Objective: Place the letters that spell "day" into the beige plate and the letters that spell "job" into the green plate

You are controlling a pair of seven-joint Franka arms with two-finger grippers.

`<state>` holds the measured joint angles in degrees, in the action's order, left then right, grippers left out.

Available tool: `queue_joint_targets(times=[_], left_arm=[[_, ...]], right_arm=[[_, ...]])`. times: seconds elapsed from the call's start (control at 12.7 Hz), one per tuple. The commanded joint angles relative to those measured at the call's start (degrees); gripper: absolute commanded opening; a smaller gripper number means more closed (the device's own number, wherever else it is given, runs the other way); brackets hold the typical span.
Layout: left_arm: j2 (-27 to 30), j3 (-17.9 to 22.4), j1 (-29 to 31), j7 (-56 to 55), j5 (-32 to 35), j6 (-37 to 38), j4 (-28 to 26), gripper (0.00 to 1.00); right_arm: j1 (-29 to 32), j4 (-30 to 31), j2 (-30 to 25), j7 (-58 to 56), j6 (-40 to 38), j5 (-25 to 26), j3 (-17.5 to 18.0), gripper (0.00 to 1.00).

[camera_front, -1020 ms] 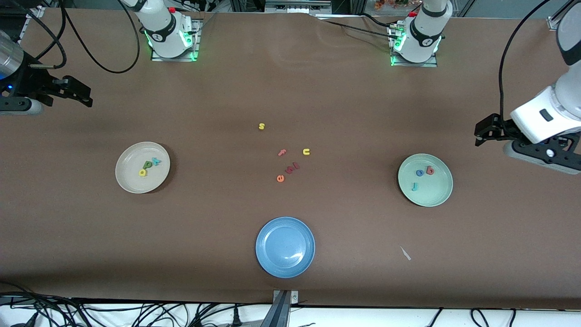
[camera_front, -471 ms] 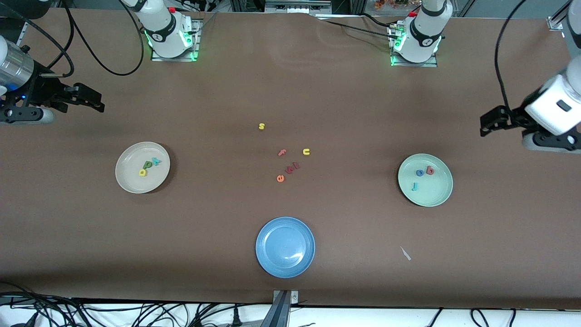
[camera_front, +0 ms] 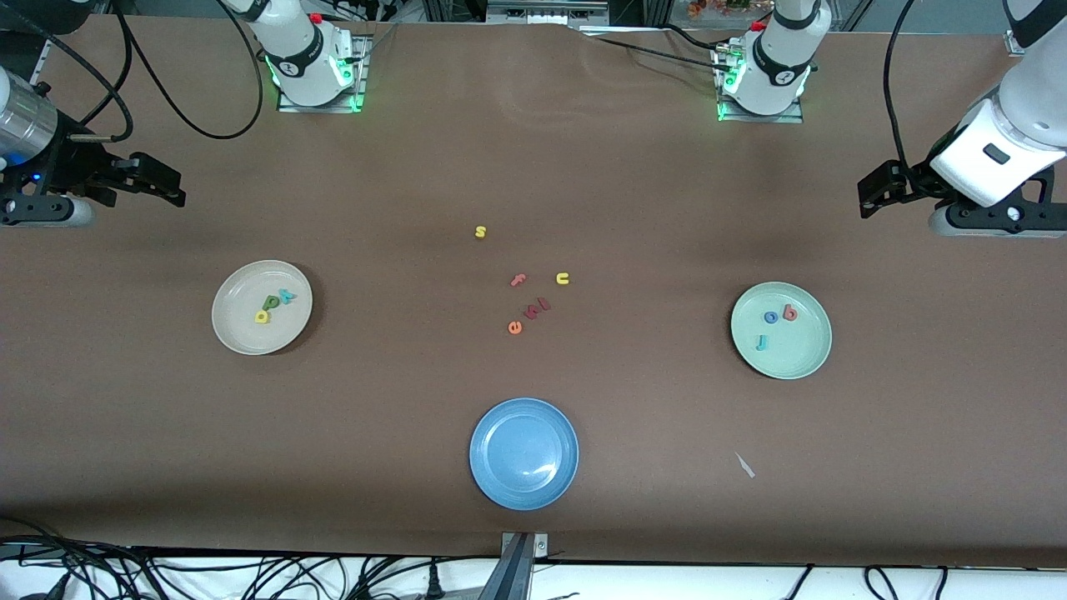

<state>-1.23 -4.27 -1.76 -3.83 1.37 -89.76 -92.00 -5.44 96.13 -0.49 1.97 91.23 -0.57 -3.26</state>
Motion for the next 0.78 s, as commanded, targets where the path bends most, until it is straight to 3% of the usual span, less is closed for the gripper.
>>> queue_joint_targets(times=[0.0,0.71], left_arm=[[0.35,0.58,1.14,4.08,-3.47,-0.68,-0.64,1.0],[0.26,-0.13,0.45,3.83,1.86,-0.68,-0.37,1.0]], right_arm=[[-0.45,-1.38,0.49,0.58,-0.71,0.92,-0.43,1.0],[-0.45,-1.38,0.49,0.58,-0.97,0.92,-0.43,1.0]])
